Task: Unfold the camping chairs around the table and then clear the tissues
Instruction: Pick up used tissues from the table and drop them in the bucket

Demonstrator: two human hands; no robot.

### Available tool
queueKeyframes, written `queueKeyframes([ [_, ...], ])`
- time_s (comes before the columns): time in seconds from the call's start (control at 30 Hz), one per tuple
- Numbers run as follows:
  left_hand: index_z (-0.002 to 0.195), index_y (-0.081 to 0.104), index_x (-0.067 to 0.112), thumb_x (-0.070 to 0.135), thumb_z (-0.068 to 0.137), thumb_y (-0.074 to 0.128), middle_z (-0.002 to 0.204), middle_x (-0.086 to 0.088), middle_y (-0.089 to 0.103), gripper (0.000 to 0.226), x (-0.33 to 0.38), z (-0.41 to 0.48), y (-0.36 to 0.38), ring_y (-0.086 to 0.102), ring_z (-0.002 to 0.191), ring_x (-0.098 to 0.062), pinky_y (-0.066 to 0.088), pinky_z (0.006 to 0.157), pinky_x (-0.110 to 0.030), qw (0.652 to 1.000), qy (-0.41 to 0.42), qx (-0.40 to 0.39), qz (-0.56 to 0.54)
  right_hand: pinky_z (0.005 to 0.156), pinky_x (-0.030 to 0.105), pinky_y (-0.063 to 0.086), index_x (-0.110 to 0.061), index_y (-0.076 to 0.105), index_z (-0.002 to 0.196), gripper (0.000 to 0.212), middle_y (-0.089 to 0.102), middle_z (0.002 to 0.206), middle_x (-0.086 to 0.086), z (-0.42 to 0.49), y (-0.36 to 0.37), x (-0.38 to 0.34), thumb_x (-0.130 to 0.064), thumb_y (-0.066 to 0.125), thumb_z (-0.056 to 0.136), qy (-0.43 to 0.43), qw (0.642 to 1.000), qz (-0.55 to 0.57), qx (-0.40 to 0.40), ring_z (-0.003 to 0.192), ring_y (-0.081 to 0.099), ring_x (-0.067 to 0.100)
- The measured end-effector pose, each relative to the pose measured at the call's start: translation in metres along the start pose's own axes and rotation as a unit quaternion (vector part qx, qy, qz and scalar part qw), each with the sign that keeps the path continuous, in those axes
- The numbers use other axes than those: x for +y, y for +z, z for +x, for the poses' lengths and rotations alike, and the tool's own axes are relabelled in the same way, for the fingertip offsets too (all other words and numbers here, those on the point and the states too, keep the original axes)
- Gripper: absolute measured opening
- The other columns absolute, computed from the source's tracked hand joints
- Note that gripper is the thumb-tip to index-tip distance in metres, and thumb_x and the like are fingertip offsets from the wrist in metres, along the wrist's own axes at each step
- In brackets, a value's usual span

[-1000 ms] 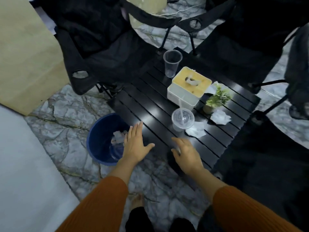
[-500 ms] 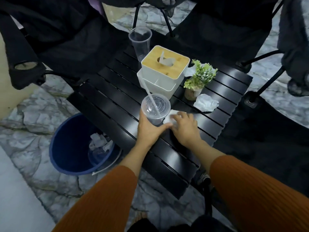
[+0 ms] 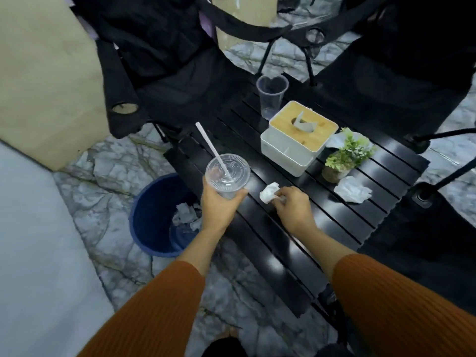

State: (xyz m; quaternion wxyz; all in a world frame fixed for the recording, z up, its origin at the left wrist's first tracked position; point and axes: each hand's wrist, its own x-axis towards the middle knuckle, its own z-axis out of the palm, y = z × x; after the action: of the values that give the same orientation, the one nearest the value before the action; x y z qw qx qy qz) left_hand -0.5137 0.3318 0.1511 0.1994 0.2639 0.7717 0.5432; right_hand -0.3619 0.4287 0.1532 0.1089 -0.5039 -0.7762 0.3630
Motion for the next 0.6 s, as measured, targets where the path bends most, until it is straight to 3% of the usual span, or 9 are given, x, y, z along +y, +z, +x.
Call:
queueKeyframes([
  [0.1, 0.123, 0.038, 0.041, 0.028, 0.065, 0.088, 0.113, 0.036, 0.048, 0.078, -0.007, 0.009, -0.058, 0.047, 0.107, 0.014, 0.033, 0.086, 0.002, 0.999, -0.012, 0.038, 0.014, 0.076, 0.021, 0.039, -0.003, 0.069, 0.103, 0.018, 0.063, 0.105, 0.014, -0.001, 0.03, -0.053, -0.011, 0.062, 0.088, -0.023, 0.999, 0.027, -0.038, 0.095, 0.061, 0.027],
  [0.2, 0.126, 0.039, 0.039, 0.033, 0.065, 0.088, 0.118, 0.033, 0.049, 0.078, -0.03, 0.014, -0.113, 0.045, 0.113, 0.01, 0.037, 0.092, -0.007, 0.996, -0.042, 0.077, 0.03, 0.07, 0.015, 0.037, -0.004, 0.069, 0.095, 0.012, 0.065, 0.101, 0.012, -0.005, 0.075, -0.098, -0.008, 0.062, 0.086, -0.05, 0.995, 0.055, -0.072, 0.088, 0.061, 0.023],
  [0.3, 0.133, 0.045, 0.024, 0.031, 0.065, 0.089, 0.125, 0.013, 0.056, 0.081, -0.066, 0.016, -0.15, 0.052, 0.115, 0.001, 0.045, 0.099, -0.023, 0.991, -0.083, 0.099, 0.029, 0.069, 0.021, 0.042, -0.003, 0.069, 0.094, 0.012, 0.068, 0.101, 0.013, -0.009, 0.127, -0.123, -0.008, 0.061, 0.087, -0.039, 0.991, 0.057, -0.118, 0.086, 0.062, 0.023],
  [0.37, 0.134, 0.044, 0.026, 0.03, 0.065, 0.089, 0.122, 0.015, 0.055, 0.082, -0.092, 0.016, -0.165, 0.051, 0.113, 0.003, 0.044, 0.095, -0.022, 0.987, -0.103, 0.113, 0.037, 0.07, 0.026, 0.044, -0.001, 0.068, 0.098, 0.014, 0.068, 0.103, 0.016, -0.011, 0.161, -0.127, -0.008, 0.06, 0.089, -0.011, 0.989, 0.056, -0.136, 0.089, 0.063, 0.027],
  [0.47, 0.133, 0.043, 0.028, 0.037, 0.061, 0.089, 0.125, 0.013, 0.057, 0.085, -0.125, 0.021, -0.174, 0.055, 0.117, -0.008, 0.047, 0.098, -0.029, 0.983, -0.134, 0.118, 0.046, 0.069, 0.026, 0.042, -0.002, 0.068, 0.104, 0.018, 0.067, 0.106, 0.017, -0.008, 0.201, -0.125, -0.009, 0.06, 0.089, 0.019, 0.988, 0.06, -0.138, 0.086, 0.061, 0.024],
  [0.6, 0.138, 0.038, 0.025, 0.034, 0.064, 0.088, 0.131, 0.006, 0.055, 0.091, -0.155, 0.031, -0.172, 0.053, 0.12, -0.012, 0.046, 0.103, -0.034, 0.979, -0.162, 0.106, 0.06, 0.086, 0.027, 0.047, -0.007, 0.059, 0.127, 0.04, 0.06, 0.129, 0.016, 0.003, 0.224, -0.116, -0.012, 0.065, 0.088, 0.068, 0.977, 0.06, -0.192, 0.112, 0.059, 0.027],
])
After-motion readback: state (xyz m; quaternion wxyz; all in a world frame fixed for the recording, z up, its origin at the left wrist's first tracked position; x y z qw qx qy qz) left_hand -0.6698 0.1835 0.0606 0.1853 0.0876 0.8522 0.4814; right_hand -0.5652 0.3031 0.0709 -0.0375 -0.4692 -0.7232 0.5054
